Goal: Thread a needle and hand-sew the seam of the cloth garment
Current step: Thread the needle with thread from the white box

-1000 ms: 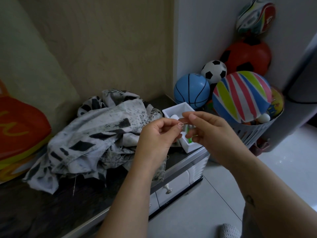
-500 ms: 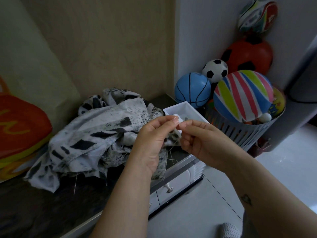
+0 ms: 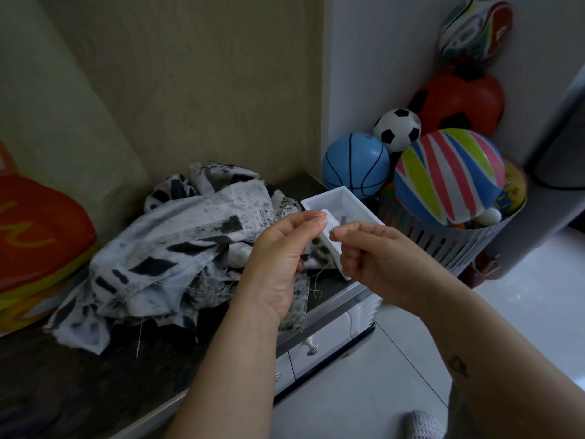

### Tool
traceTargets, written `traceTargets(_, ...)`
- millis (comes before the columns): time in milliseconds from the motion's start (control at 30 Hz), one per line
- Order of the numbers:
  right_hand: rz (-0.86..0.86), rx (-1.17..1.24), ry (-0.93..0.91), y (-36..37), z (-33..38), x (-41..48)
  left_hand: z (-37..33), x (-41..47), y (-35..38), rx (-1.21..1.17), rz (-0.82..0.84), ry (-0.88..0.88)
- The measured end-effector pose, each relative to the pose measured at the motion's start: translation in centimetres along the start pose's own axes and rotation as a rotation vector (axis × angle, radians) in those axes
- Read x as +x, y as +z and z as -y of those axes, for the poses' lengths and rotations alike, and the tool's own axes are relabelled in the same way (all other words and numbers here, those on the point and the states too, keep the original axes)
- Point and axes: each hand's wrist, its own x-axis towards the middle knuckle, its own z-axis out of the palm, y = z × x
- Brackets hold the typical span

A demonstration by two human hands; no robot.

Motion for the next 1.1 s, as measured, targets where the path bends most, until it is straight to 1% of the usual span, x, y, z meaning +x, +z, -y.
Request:
traceTargets(133, 0.005, -0.024, 0.014, -0.3, 0.0, 0.0, 0.0, -0.1, 0.1, 0.016, -0.006, 0.005)
traceTargets(200, 0.004, -0.099, 0.008, -0.5, 0.0, 0.0, 0.2, 0.0, 0.0, 0.092, -0.018, 0.031)
traceTargets(233, -0.026, -0.154, -0.015, -0.6, 0.0, 0.1, 0.2, 0.0, -0.1, 0.161, -0.029, 0.053)
traceTargets(300, -0.147, -0.285, -0.122, -0.7, 0.2, 0.0, 0.5, 0.1, -0.3, 0.343, -0.075, 0.132)
traceTargets(367, -0.273, -0.487, -0.269, -0.7, 0.7, -0.2, 0.7, 0.2, -0.3, 0.563, -0.115, 0.253)
traceTargets(400, -0.300, -0.609, -0.342, -0.7, 1.0, -0.3, 0.8, 0.1, -0.2, 0.645, -0.111, 0.306)
traceTargets(467, -0.260, -0.798, -0.470, -0.5, 1.4, -0.6, 0.9, 0.1, 0.0, 0.713, -0.074, 0.330)
traceTargets(500, -0.221, -0.866, -0.506, -0.5, 1.5, -0.6, 0.9, 0.1, 0.0, 0.713, -0.042, 0.299)
traceTargets(567, -0.143, -0.978, -0.508, -0.6, 1.6, -0.7, 1.0, 0.2, -0.2, 0.663, 0.050, 0.177)
traceTargets(667, -0.031, -1.104, -0.405, -1.1, 1.9, -0.9, 1.1, 0.5, -0.8, 0.564, 0.214, -0.013)
traceTargets(767, 0.081, -1.170, -0.304, -1.4, 2.6, -1.5, 0.7, 0.3, -1.4, 0.465, 0.347, -0.155)
traceTargets(833, 0.154, -1.175, -0.259, -1.4, 3.0, -1.8, 0.2, 0.0, -1.6, 0.460, 0.401, -0.203)
traceTargets(933, 0.235, -1.208, -0.219, -1.4, 3.3, -2.3, -0.1, -0.1, -2.0, 0.517, 0.479, -0.241)
traceTargets(1100, 0.306, -1.240, -0.175, -1.1, 3.2, -2.6, -0.5, -0.3, -2.4, 0.665, 0.587, -0.284)
